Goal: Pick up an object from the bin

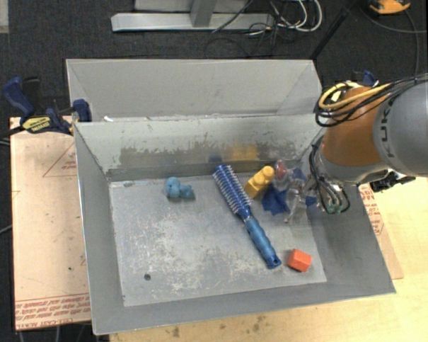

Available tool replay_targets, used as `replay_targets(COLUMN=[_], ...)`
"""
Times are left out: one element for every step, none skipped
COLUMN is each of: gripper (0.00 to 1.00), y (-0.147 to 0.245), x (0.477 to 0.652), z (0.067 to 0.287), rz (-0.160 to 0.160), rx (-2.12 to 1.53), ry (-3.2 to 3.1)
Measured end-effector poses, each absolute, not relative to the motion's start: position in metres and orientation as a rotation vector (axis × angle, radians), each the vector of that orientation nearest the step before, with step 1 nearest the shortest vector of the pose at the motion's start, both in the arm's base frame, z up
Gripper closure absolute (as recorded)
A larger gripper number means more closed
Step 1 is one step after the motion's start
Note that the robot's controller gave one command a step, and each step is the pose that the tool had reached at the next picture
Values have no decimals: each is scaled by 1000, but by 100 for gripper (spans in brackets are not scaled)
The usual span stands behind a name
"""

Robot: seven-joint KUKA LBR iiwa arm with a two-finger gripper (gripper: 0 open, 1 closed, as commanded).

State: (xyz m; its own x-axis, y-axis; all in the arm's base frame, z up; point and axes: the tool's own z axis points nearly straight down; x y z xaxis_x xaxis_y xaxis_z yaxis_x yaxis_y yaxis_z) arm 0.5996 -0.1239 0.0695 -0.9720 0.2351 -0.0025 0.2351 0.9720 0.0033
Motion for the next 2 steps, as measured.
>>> replay_targets(gripper=[100,100], y=[-123,-124], x=[601,604], z=[97,182], rz=[1,0], rx=[368,365], ry=[3114,3108])
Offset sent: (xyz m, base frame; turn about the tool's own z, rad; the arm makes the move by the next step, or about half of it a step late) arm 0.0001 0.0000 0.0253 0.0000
